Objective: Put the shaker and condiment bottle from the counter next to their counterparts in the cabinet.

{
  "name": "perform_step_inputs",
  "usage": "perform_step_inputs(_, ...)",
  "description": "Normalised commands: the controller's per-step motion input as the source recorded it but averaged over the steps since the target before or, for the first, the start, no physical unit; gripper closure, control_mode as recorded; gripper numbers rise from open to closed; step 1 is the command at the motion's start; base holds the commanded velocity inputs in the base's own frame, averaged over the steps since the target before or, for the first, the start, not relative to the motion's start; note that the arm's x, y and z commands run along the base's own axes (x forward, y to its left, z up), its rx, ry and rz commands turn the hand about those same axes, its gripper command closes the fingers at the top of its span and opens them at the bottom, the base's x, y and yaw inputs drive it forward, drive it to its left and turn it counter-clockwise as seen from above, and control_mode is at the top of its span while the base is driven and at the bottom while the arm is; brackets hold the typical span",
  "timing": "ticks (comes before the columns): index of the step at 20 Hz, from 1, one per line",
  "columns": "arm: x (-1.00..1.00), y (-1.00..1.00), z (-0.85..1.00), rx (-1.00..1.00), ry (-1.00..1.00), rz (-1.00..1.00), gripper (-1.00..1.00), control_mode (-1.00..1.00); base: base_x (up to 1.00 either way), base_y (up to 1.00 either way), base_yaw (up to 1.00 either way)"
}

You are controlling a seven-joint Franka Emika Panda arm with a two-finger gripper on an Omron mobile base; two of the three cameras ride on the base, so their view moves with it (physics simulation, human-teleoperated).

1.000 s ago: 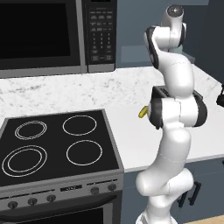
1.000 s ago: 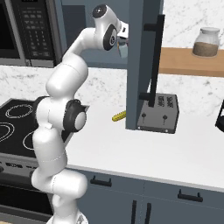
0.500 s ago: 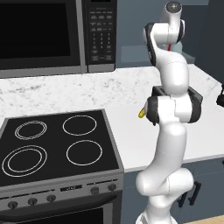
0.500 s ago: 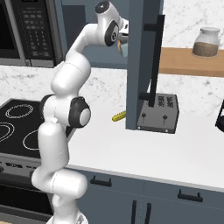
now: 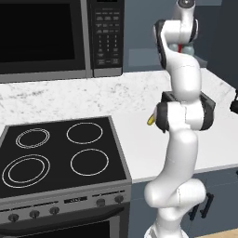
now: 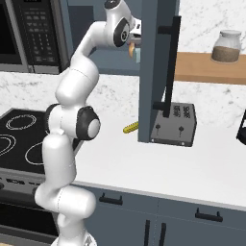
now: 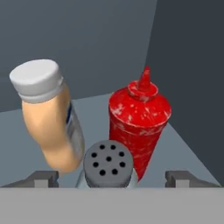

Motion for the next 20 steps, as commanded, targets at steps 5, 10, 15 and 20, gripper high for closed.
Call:
perform_step_inputs(5, -0.59, 0.0, 0.0, 0.0, 0.0, 0.0, -1.0, -1.0, 0.0, 0.0, 0.0)
perform_step_inputs(10, -0.9, 0.0, 0.0, 0.0, 0.0, 0.0, -1.0, -1.0, 0.0, 0.0, 0.0)
perform_step_inputs(15, -0.97, 0.09, 0.0, 0.0, 0.0, 0.01, -1.0, -1.0, 0.0, 0.0, 0.0)
perform_step_inputs(20, -1.0, 0.34, -0.05, -0.04, -0.02, 0.07, -1.0, -1.0, 0.0, 0.0, 0.0)
